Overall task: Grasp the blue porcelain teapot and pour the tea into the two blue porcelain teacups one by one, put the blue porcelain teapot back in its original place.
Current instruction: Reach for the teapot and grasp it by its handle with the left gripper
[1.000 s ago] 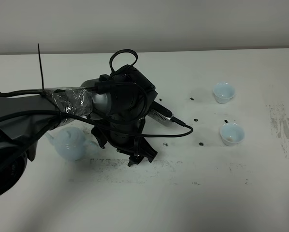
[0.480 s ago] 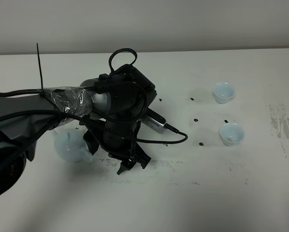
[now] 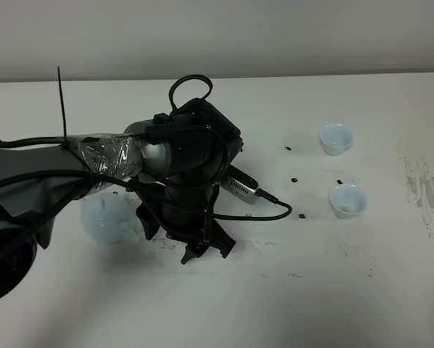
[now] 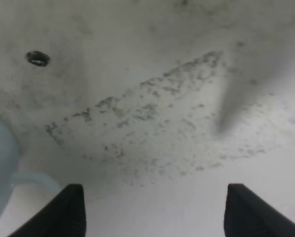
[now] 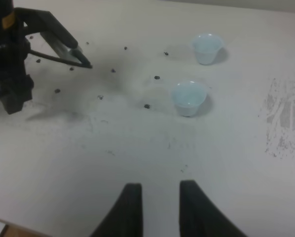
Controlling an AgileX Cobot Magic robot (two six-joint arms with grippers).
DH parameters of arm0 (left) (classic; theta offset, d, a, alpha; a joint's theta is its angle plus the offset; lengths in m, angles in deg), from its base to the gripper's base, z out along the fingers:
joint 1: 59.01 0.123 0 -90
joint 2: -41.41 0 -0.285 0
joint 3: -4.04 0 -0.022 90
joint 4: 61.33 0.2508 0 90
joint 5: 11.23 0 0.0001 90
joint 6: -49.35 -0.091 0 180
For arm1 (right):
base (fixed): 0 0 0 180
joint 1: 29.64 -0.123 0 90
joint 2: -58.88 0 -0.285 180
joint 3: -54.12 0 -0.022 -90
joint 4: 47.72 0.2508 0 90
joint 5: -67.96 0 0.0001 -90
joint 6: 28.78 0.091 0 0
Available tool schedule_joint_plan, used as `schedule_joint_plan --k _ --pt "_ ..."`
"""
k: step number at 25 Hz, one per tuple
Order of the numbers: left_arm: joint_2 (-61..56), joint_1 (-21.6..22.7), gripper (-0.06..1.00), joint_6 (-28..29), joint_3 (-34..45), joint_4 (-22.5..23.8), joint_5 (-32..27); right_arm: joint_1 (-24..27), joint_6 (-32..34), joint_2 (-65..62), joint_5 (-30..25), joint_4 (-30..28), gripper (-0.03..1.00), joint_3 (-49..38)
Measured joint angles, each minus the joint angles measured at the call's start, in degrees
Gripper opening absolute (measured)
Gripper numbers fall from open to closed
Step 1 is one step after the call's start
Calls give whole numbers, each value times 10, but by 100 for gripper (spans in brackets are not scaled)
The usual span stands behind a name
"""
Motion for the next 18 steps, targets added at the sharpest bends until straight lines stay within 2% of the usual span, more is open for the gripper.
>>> schedule_joint_plan --k 3,5,7,13,16,18 --pt "-38 -2 60 0 27 -2 0 0 0 0 0 0 22 0" --pt "-78 -2 60 0 67 -2 23 0 0 0 0 0 22 0" --pt "-124 -2 60 -1 118 -2 79 0 0 0 0 0 22 0" --pt "-193 -2 60 -15 252 20 302 0 0 0 0 0 22 0" --pt "-194 -2 60 -15 289 47 371 0 0 0 0 0 22 0" --pt "-194 -1 60 -15 305 69 396 0 0 0 0 0 22 0"
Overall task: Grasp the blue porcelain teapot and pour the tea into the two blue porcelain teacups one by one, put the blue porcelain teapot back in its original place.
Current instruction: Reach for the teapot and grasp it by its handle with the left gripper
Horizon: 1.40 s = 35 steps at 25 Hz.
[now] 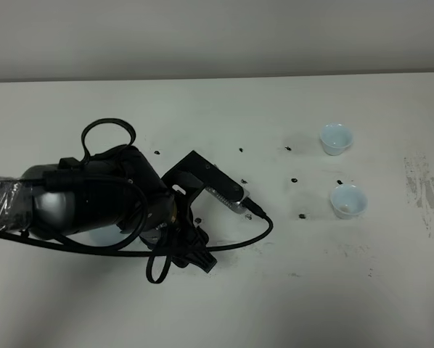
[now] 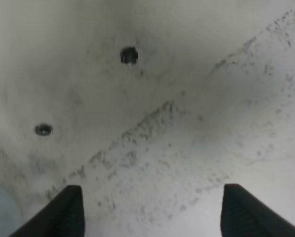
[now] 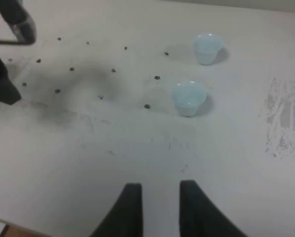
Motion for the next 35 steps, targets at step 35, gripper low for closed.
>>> schedule_joint_plan --k 35 --pt "0 14 60 48 8 22 -125 0 0 0 0 0 22 0"
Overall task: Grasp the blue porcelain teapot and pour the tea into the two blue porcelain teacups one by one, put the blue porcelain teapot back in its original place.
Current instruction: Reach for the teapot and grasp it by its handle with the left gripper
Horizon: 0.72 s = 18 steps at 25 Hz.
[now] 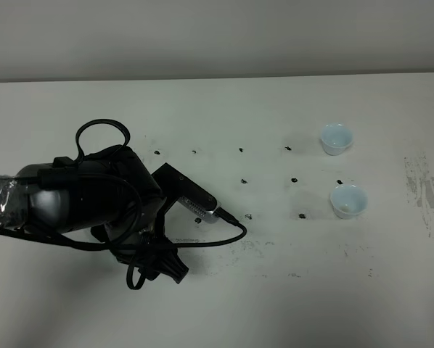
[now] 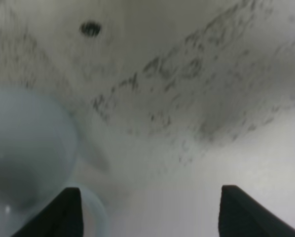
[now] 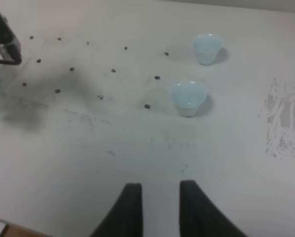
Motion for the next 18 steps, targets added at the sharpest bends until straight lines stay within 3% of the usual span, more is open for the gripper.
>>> schedule_joint_plan --k 12,18 --pt "0 0 60 22 0 0 -105 0 0 0 0 0 22 0" --pt "0 0 60 85 0 50 -144 0 0 0 0 0 22 0"
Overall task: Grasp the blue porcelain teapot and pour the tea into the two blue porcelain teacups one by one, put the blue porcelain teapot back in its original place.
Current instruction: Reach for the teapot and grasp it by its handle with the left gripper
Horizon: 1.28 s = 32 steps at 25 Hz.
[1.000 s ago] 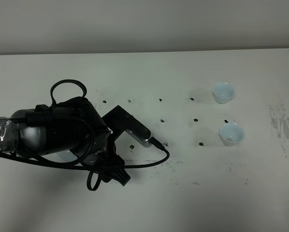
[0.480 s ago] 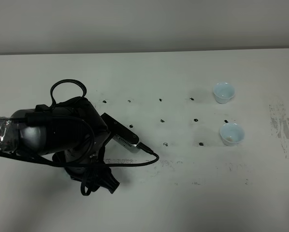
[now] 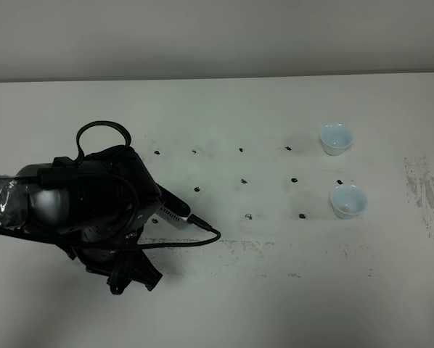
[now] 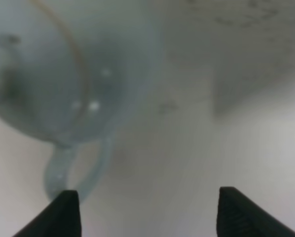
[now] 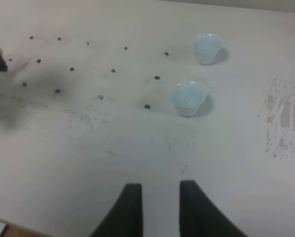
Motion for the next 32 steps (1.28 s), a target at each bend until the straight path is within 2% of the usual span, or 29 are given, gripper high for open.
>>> schedule_joint_plan --k 14,18,26,29,32 --pt "-20 -7 60 21 0 1 -1 0 0 0 0 0 22 0" --pt "-56 -20 60 8 3 -25 16 0 0 0 0 0 22 0" --pt "-129 -19 60 -91 116 -96 161 0 0 0 0 0 22 0" --pt "-129 0 60 -100 137 -92 172 0 0 0 0 0 22 0" --pt "-122 20 60 -92 143 -63 174 0 0 0 0 0 22 0"
